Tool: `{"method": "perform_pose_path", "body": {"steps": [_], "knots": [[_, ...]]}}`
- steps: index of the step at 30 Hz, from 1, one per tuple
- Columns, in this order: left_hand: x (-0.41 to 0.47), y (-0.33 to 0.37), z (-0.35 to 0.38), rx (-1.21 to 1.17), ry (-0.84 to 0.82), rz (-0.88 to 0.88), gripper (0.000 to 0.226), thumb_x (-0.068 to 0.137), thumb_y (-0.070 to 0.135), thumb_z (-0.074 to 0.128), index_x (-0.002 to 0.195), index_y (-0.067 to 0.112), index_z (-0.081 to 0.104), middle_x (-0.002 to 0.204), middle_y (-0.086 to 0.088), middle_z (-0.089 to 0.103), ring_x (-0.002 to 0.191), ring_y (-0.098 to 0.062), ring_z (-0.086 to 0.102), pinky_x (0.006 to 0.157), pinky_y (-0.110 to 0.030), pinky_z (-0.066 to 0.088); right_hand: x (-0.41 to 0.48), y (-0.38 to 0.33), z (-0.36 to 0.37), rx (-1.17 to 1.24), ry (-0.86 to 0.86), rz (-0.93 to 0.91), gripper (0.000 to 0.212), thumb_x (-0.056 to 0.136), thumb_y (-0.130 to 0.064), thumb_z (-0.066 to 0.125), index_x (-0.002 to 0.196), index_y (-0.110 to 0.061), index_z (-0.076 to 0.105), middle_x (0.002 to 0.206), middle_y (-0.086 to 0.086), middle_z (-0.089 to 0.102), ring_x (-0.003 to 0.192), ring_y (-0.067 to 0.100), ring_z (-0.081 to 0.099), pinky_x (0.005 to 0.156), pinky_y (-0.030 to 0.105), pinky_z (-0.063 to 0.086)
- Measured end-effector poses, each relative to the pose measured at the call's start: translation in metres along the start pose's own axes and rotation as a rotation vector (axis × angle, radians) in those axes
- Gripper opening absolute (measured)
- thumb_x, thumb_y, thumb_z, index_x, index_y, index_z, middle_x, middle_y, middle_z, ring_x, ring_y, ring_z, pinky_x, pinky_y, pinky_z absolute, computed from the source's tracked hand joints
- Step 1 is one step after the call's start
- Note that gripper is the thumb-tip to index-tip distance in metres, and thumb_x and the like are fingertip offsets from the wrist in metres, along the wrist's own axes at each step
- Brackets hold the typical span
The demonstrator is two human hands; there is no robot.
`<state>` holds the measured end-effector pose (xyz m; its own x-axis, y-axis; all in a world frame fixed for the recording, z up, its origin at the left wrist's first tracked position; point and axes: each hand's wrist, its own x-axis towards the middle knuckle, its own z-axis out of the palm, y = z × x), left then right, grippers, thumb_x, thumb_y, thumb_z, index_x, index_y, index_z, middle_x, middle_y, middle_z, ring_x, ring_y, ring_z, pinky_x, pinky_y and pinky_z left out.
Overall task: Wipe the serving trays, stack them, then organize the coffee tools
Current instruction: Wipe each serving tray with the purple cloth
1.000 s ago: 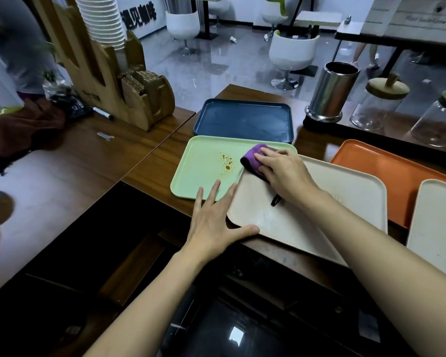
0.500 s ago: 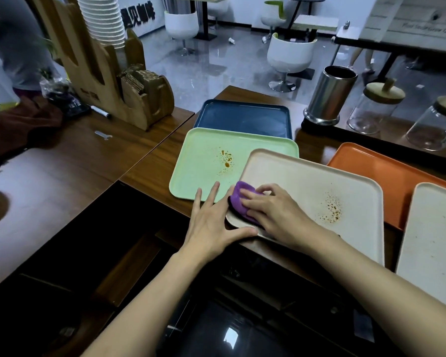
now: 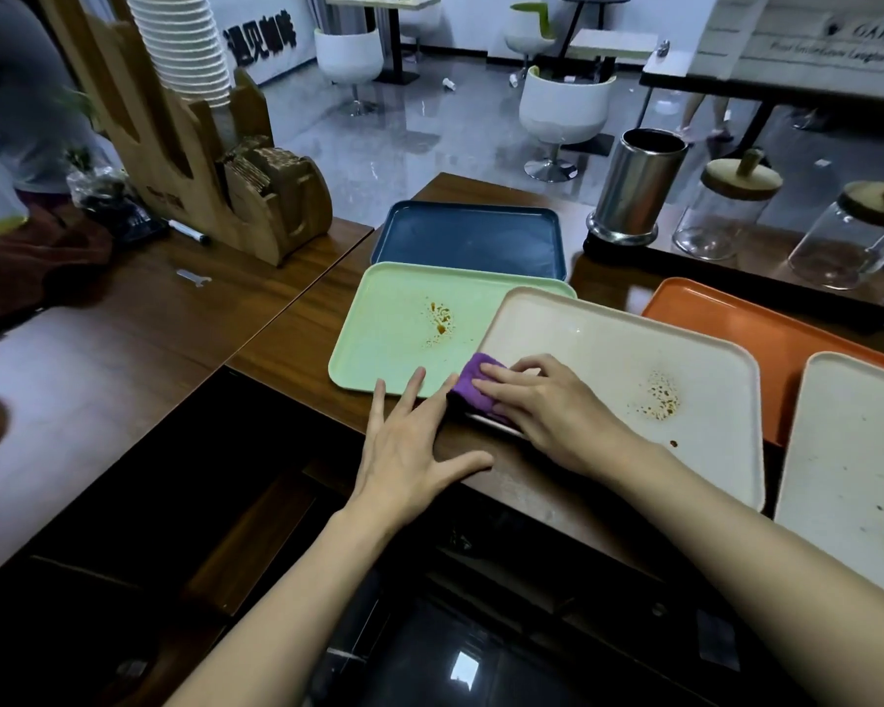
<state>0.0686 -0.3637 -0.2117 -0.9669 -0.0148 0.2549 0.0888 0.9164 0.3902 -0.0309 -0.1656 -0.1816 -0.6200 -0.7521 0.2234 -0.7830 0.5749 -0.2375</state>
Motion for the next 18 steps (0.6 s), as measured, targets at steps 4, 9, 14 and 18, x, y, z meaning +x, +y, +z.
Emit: {"method": "perform_pose_path", "body": {"steps": [4,9,14,18], "knots": [[0.002,0.0,0.001,0.035,-0.006,-0.016,0.095,0.086,0.085,0.036,0.161,0.026,0.027,0.156,0.008,0.048,0.157,-0.012,0.01,0.127,-0.05,-0.002,0.0,0.01,-0.006,0.073,-0.03,0.085,0.036,0.102,-0.03,0.054,0.138,-0.032,0.061,0.146,-0.012,0.054,0.117,0.024,0.049,0.105,0.034,0.041],[0.011,0.0,-0.003,0.062,-0.076,-0.035,0.106,0.081,0.093,0.03,0.163,0.027,0.017,0.164,0.012,0.032,0.157,-0.011,0.003,0.127,-0.052,-0.004,-0.013,0.006,-0.002,0.124,-0.028,0.083,0.037,0.102,-0.032,0.053,0.138,-0.034,0.06,0.146,-0.015,0.053,0.117,0.021,0.048,0.104,0.034,0.042],[0.022,-0.007,-0.01,0.065,-0.211,0.01,0.119,0.07,0.1,0.035,0.163,0.034,0.0,0.17,0.014,0.003,0.156,-0.013,-0.016,0.124,-0.055,-0.012,-0.026,-0.011,0.0,0.184,-0.052,0.088,0.042,0.099,-0.043,0.044,0.137,-0.038,0.06,0.146,-0.018,0.053,0.116,0.017,0.047,0.104,0.027,0.039],[0.004,-0.01,-0.004,0.075,-0.191,0.081,0.122,0.066,0.102,0.04,0.162,0.038,0.0,0.169,0.014,-0.004,0.153,-0.013,-0.025,0.125,-0.055,-0.01,-0.035,-0.029,0.005,0.273,-0.059,0.117,0.043,0.097,-0.044,0.044,0.135,-0.037,0.062,0.144,-0.02,0.053,0.115,0.015,0.046,0.101,0.019,0.034]]}}
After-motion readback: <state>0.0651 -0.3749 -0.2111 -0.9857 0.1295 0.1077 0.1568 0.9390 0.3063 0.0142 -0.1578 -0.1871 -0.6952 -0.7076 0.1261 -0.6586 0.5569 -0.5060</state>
